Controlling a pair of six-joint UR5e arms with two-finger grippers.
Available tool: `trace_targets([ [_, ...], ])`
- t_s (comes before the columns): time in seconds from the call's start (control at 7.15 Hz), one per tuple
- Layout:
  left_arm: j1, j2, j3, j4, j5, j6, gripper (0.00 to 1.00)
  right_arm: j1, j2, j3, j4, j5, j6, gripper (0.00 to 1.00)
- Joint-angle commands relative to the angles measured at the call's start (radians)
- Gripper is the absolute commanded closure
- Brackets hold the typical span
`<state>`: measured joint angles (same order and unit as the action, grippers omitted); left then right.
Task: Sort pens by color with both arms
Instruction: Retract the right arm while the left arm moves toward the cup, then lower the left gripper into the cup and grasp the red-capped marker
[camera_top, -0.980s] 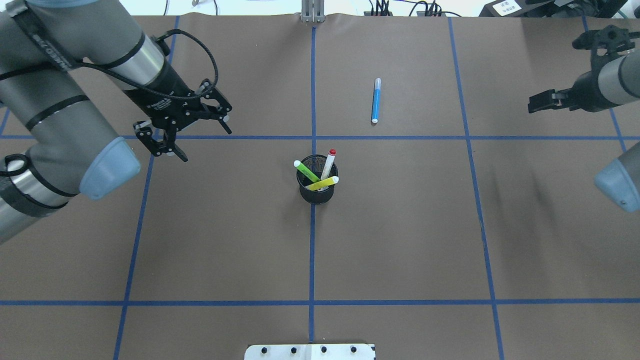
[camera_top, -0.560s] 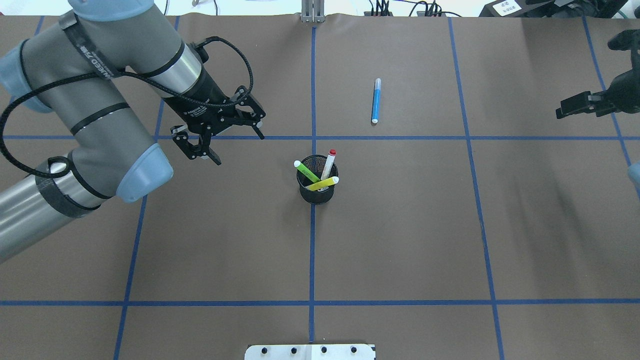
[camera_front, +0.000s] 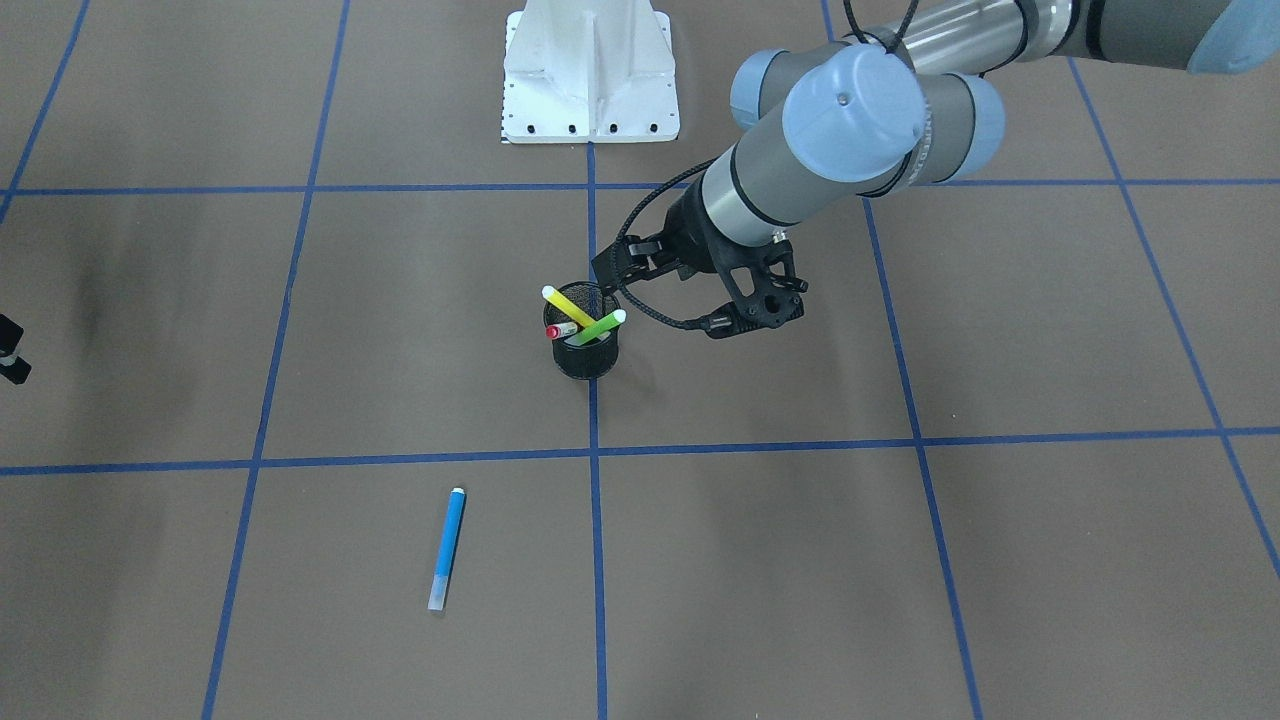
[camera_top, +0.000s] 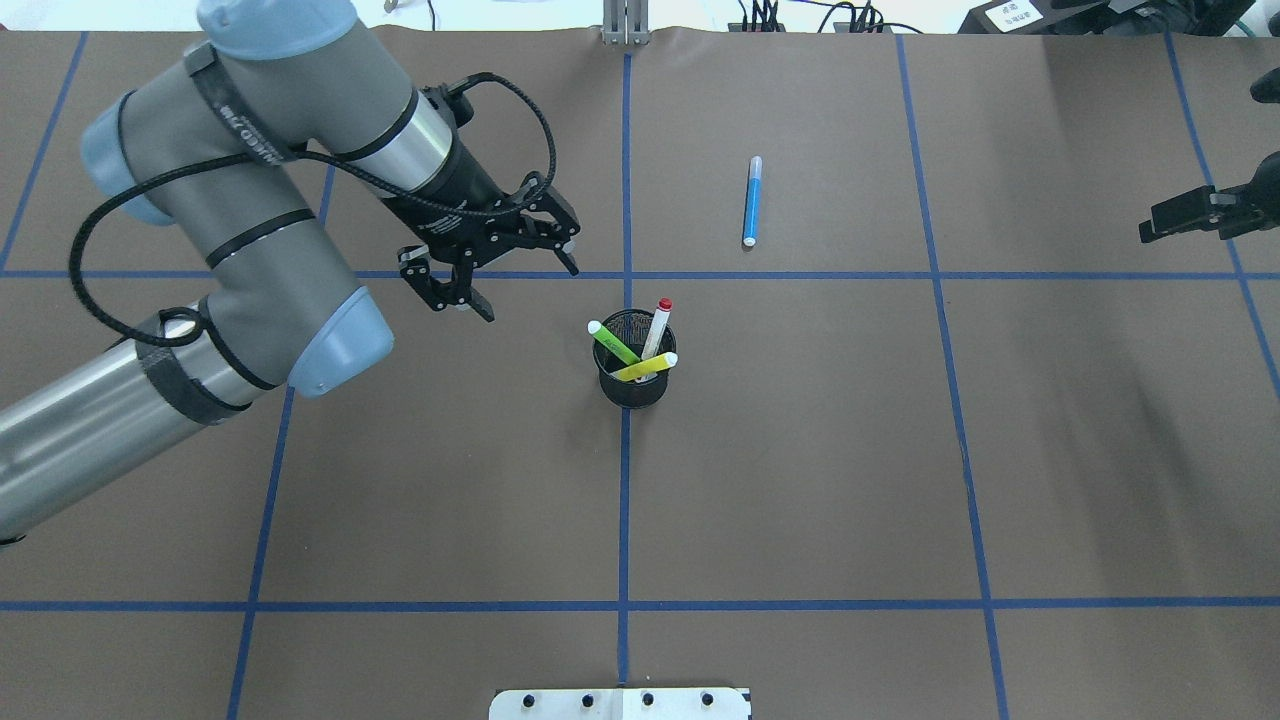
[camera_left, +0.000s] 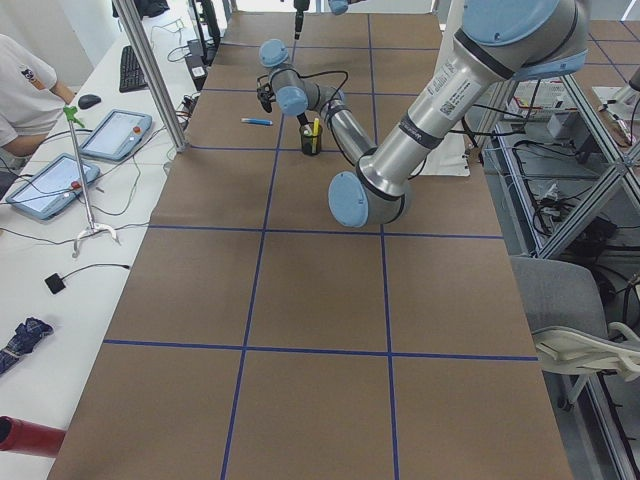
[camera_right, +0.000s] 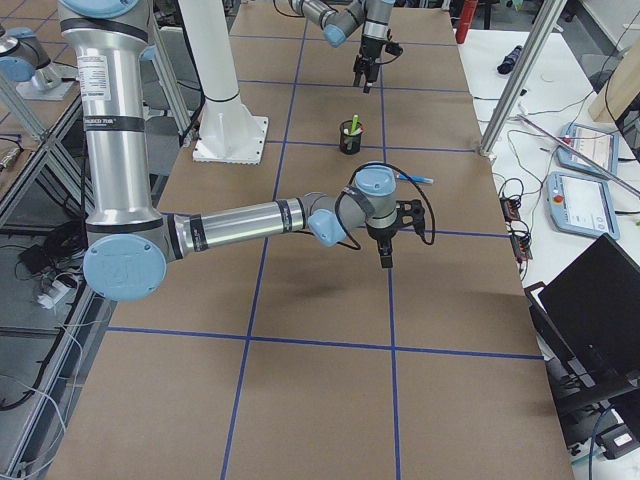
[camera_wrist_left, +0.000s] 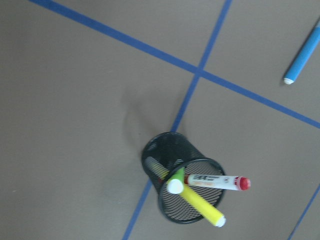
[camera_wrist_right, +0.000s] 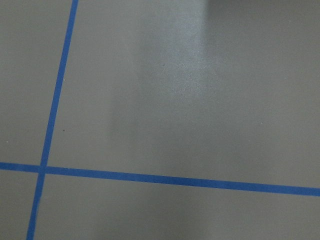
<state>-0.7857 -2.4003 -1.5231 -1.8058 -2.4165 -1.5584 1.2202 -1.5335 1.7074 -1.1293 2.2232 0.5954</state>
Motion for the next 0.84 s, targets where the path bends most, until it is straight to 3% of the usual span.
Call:
trace_targets([
  [0.0, 0.025, -0.135, 0.113, 0.067, 0.075, -0.008, 0.01, 0.004, -0.022, 0.0, 0.0, 0.0, -0.023, 0.01],
  [0.14, 0.025, -0.248, 0.214, 0.15, 0.097, 0.0, 0.01, 0.005, -0.028, 0.0, 0.002, -0.002, -0.029, 0.01],
  [0.28, 0.045, -0.276, 0.247, 0.163, 0.134, 0.003, 0.01, 0.007, -0.028, 0.0, 0.002, -0.002, -0.029, 0.01],
  [0.56, 0.088, -0.273, 0.242, 0.189, 0.221, 0.09, 0.01, 0.009, -0.031, 0.001, 0.002, -0.007, -0.029, 0.01],
  [0.7, 0.106, -0.293, 0.227, 0.289, 0.284, 0.216, 0.01, 0.009, -0.033, 0.001, 0.002, -0.007, -0.029, 0.01],
])
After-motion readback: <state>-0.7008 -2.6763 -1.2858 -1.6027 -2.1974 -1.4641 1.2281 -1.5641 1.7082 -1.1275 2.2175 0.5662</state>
